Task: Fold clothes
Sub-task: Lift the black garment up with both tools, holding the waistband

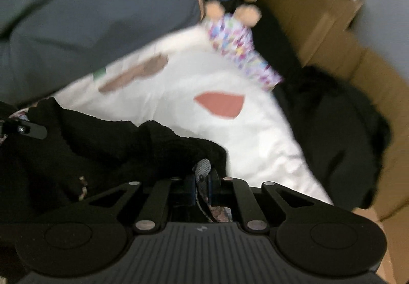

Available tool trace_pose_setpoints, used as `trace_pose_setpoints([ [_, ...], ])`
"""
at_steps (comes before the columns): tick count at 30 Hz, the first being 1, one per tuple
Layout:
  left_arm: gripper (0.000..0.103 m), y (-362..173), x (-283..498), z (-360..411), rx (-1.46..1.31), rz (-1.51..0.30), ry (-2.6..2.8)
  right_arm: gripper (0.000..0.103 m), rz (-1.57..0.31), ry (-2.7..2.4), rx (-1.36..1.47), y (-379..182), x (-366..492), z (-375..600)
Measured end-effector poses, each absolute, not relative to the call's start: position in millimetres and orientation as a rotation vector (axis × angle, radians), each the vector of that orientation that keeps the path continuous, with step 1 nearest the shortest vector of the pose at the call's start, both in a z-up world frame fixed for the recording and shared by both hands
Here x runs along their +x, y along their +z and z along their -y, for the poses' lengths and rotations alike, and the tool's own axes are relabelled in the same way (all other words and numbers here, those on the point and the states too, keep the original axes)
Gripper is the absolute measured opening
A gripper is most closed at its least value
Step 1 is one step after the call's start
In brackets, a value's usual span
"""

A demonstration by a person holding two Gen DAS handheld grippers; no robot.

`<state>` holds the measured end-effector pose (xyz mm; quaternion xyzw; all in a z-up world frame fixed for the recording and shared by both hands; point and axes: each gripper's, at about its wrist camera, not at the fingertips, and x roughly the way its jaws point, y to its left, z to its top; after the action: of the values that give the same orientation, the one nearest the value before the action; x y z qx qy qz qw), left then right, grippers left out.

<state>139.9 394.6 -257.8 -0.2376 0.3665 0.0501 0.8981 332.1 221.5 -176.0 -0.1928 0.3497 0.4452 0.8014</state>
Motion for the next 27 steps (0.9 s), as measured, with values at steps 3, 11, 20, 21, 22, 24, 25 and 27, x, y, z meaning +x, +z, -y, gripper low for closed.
trace_pose_setpoints([
  [3,0.016,-229,137,-378,-0.445,-0.705,0.066,0.009,-0.705,0.923,-0.388,-139,319,-193],
  [11,0.015,-131,133,-310,-0.304,-0.586,-0.065,0.009,-0.568,0.827,-0.335,-28,264,-98],
  [20,0.015,-13,121,-241,-0.214,-0.475,-0.111,0.009,-0.389,0.777,-0.289,83,189,7],
  [21,0.015,-1,116,-233,-0.207,-0.467,-0.118,0.009,-0.374,0.774,-0.283,92,182,18],
  [22,0.015,12,112,-225,-0.202,-0.459,-0.124,0.009,-0.359,0.771,-0.277,102,175,29],
  [24,0.015,34,101,-209,-0.202,-0.445,-0.133,0.009,-0.332,0.763,-0.276,119,161,50],
  [25,0.015,49,93,-198,-0.192,-0.435,-0.139,0.009,-0.318,0.76,-0.282,128,152,60],
  [27,0.015,60,84,-191,-0.184,-0.423,-0.145,0.009,-0.291,0.751,-0.293,144,135,81],
])
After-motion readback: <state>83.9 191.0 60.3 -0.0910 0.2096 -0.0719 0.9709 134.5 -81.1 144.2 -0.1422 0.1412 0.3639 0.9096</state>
